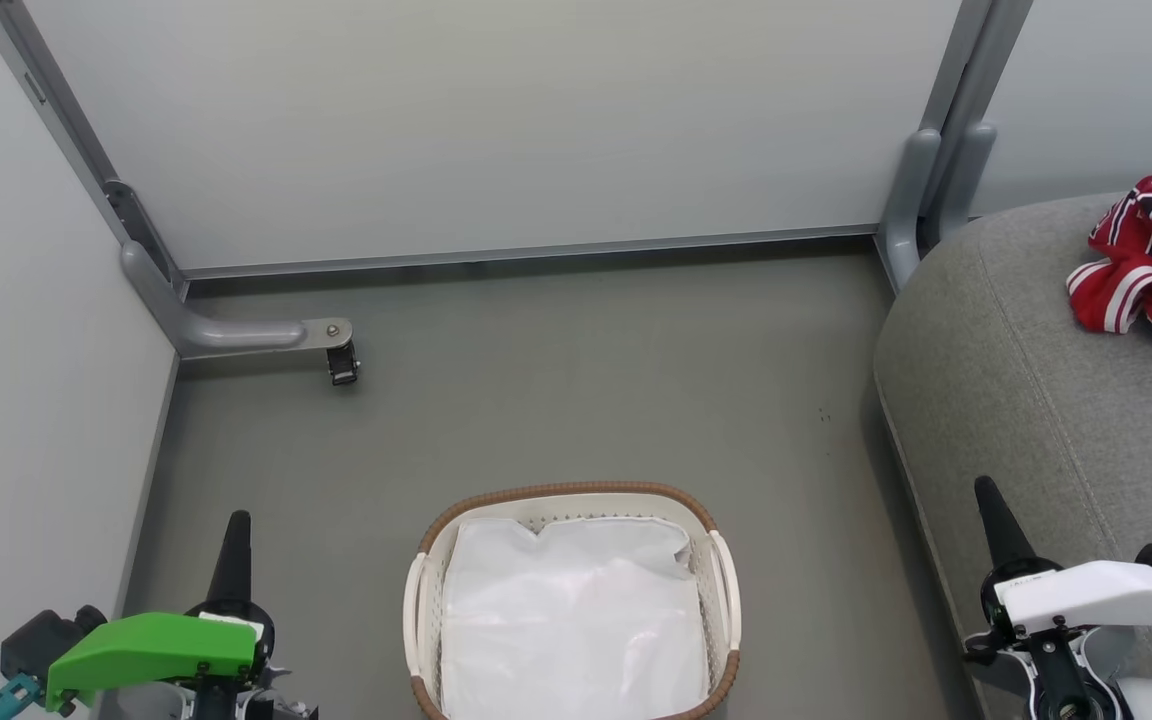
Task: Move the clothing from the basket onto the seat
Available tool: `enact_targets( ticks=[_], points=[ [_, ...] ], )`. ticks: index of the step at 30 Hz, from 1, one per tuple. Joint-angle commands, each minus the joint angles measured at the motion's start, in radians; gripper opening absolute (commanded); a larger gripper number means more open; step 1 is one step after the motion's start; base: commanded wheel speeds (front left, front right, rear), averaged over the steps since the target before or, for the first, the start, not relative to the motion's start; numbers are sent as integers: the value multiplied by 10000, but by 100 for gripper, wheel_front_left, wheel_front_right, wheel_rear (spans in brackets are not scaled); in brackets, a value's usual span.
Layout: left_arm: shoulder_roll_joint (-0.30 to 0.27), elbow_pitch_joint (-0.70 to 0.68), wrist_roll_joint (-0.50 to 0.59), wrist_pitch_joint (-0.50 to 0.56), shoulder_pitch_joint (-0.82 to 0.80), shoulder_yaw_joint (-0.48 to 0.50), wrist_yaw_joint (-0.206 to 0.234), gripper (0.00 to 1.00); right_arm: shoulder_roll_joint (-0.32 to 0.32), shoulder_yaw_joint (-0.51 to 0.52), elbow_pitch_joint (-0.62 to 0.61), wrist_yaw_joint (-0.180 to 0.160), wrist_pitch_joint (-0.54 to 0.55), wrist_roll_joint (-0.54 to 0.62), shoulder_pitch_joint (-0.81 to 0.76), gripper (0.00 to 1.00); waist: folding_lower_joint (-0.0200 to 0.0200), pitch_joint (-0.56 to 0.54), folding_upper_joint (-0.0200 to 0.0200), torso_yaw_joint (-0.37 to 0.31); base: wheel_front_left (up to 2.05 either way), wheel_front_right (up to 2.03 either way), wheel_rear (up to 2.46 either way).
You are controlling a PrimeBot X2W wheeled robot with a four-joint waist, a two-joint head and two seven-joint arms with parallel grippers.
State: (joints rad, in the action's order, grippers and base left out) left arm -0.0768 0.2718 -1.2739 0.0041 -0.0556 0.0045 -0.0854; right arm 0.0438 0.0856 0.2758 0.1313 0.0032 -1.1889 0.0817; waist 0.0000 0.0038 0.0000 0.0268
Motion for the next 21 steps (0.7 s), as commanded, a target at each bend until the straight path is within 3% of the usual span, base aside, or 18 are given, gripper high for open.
enact_targets(
  ticks=[1,21],
  points=[
    [11,-94,-244,61,-270,122,-77,0,60,42,-125,-5,76,-270,199,0,0,0,0,-7,0,0,0],
    [131,-183,-1599,535,-430,559,-251,0,73,160,-223,-6,534,-2000,247,0,0,-3,0,-106,0,0,0]
  ],
)
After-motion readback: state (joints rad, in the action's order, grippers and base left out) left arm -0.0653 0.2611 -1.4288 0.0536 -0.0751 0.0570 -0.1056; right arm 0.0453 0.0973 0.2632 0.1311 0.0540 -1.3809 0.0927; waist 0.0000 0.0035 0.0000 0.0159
